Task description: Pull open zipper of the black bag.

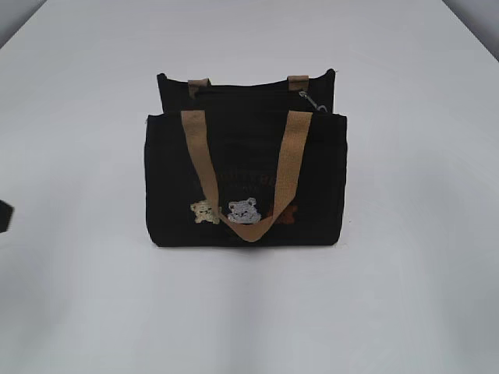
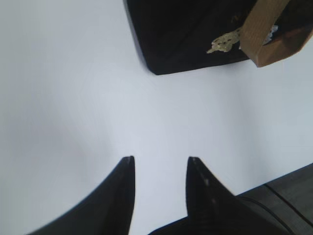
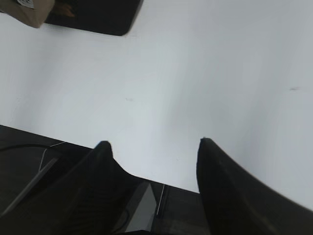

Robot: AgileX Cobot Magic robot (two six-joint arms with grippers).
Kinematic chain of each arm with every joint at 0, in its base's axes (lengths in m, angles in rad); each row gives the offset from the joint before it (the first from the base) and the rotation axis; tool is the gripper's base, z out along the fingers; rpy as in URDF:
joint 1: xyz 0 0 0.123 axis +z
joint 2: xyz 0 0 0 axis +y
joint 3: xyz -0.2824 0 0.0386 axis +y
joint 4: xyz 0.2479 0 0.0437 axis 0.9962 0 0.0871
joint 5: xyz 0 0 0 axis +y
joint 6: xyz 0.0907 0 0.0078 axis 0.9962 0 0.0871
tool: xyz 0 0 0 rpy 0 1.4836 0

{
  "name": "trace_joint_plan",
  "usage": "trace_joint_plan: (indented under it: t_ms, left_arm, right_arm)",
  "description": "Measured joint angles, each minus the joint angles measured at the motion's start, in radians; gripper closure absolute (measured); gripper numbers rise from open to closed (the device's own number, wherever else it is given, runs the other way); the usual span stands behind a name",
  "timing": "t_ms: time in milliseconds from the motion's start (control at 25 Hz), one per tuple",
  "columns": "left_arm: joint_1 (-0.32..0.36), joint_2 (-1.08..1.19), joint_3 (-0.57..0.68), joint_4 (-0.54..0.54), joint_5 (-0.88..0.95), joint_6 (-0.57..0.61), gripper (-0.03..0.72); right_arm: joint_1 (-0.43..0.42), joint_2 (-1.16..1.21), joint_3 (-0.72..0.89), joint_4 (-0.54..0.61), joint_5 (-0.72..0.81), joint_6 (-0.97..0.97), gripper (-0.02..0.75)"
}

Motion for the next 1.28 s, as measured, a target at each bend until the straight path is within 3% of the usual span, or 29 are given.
trace_joint_plan:
  t_ms: [240, 480, 680, 880, 1280]
  left_arm:
    - [0.000, -0.474, 0.035, 0.299, 0.146, -0.278, 0.424]
    - [0.000, -0.851, 0.093, 0.479, 0.243, -0.340, 0.426]
    - [0.000, -1.059, 0.165, 0.482, 0.253, -0.345, 0.445]
    - [0.001, -1.058, 0.166, 0.479, 0.249, -0.345, 0.449]
    - [0.001, -1.058, 0.168, 0.472, 0.249, -0.345, 0.450]
  right_arm:
    - [0.000, -0.439, 0.203, -0.070, 0.009, 0.006, 0.314]
    - [0.000, -0.757, 0.363, -0.151, 0.010, 0.000, 0.320]
    - [0.000, -0.950, 0.453, -0.154, 0.010, -0.015, 0.352]
    - [0.000, -0.965, 0.488, -0.149, -0.088, -0.019, 0.359]
    - [0.000, -0.964, 0.497, -0.146, -0.106, -0.021, 0.360]
